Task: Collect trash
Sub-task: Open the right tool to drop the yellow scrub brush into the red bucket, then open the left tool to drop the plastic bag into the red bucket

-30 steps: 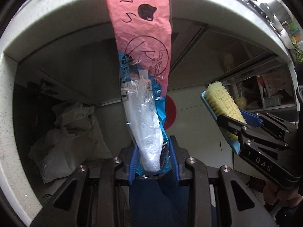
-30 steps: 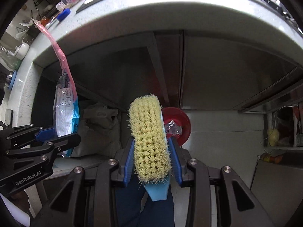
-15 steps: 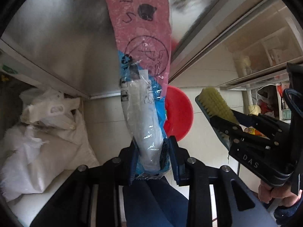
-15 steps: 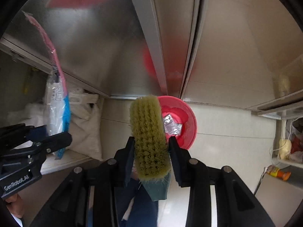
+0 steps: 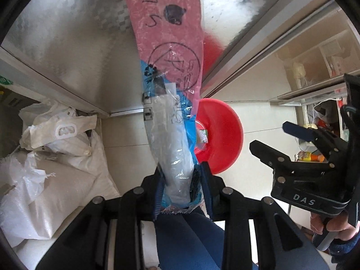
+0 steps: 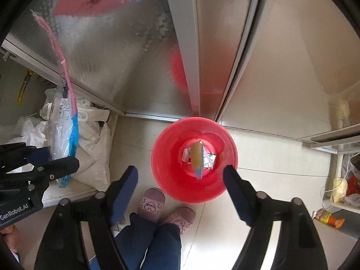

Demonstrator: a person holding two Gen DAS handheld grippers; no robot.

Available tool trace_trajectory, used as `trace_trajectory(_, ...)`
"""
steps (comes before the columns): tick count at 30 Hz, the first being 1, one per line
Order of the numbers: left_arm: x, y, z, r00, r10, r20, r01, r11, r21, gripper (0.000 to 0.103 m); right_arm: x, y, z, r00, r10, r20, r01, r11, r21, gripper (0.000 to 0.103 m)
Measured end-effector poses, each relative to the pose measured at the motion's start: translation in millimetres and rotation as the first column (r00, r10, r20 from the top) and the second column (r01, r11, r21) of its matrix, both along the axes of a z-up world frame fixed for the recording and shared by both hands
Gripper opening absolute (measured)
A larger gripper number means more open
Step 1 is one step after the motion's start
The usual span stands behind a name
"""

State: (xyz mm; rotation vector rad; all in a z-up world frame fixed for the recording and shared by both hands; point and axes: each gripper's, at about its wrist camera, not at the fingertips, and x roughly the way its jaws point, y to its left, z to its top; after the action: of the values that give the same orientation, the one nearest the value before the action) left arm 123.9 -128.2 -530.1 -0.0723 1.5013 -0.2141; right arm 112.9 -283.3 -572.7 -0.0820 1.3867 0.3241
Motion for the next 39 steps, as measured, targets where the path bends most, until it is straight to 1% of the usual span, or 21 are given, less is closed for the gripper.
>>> trace_trajectory(5, -1, -7, 15, 0.999, -0.047, 0.013, 0.047, 0.999, -0.012, 0.028, -4, -7, 18, 0.999, -0.042, 0.028, 0.042, 0.999, -0.024, 0.090)
trace_trajectory(8, -2, -15, 21, 0.997, -0.078, 0.004, 0.078, 0.996, -0.033, 0.028, -7, -14, 27, 0.996, -0.083, 0.034, 0.085, 0.995, -0.044, 0.091)
trace_trajectory(10, -2, -21, 22, 0.995, -0.096, -0.007, 0.095, 0.994, -0.047, 0.028, -11, -18, 33, 0.992, -0.108, 0.061, 0.114, 0.989, -0.097, 0.091)
trace_trajectory(13, -2, -33, 21, 0.992, -0.122, -0.025, 0.120, 0.990, -0.067, 0.028, -16, -30, 39, 0.987, -0.144, 0.067, 0.150, 0.982, -0.111, 0.094)
trace_trajectory(18, 1, -53, 12, 0.983, -0.170, -0.071, 0.161, 0.979, -0.125, 0.028, -21, -51, 39, 0.979, -0.198, 0.043, 0.202, 0.973, -0.113, 0.095)
trace_trajectory(23, 0, -72, 5, 0.971, -0.226, -0.076, 0.215, 0.968, -0.131, 0.028, -24, -65, 33, 0.969, -0.242, 0.041, 0.246, 0.961, -0.124, 0.095)
trace_trajectory(25, 0, -77, 1, 0.967, -0.239, -0.087, 0.227, 0.965, -0.130, 0.028, -29, -66, 28, 0.967, -0.250, 0.058, 0.256, 0.954, -0.155, 0.095)
trace_trajectory(27, 0, -79, -1, 0.962, -0.256, -0.090, 0.245, 0.962, -0.121, 0.028, -32, -70, 26, 0.963, -0.263, 0.053, 0.269, 0.951, -0.153, 0.095)
trace_trajectory(30, -1, -86, -3, 0.954, -0.285, -0.089, 0.273, 0.954, -0.126, 0.028, -35, -75, 25, 0.960, -0.274, 0.049, 0.279, 0.948, -0.152, 0.095)
trace_trajectory(33, 1, -91, -7, 0.952, -0.289, -0.102, 0.279, 0.955, -0.101, 0.030, -35, -81, 22, 0.956, -0.291, 0.038, 0.293, 0.943, -0.155, 0.095)
trace_trajectory(36, 3, -95, -12, 0.940, -0.316, -0.129, 0.302, 0.946, -0.120, 0.030, -34, -82, 19, 0.952, -0.305, 0.026, 0.305, 0.937, -0.168, 0.095)
trace_trajectory(39, 2, -96, -12, 0.936, -0.327, -0.128, 0.312, 0.942, -0.122, 0.030, -35, -83, 19, 0.948, -0.317, 0.022, 0.316, 0.934, -0.165, 0.095)
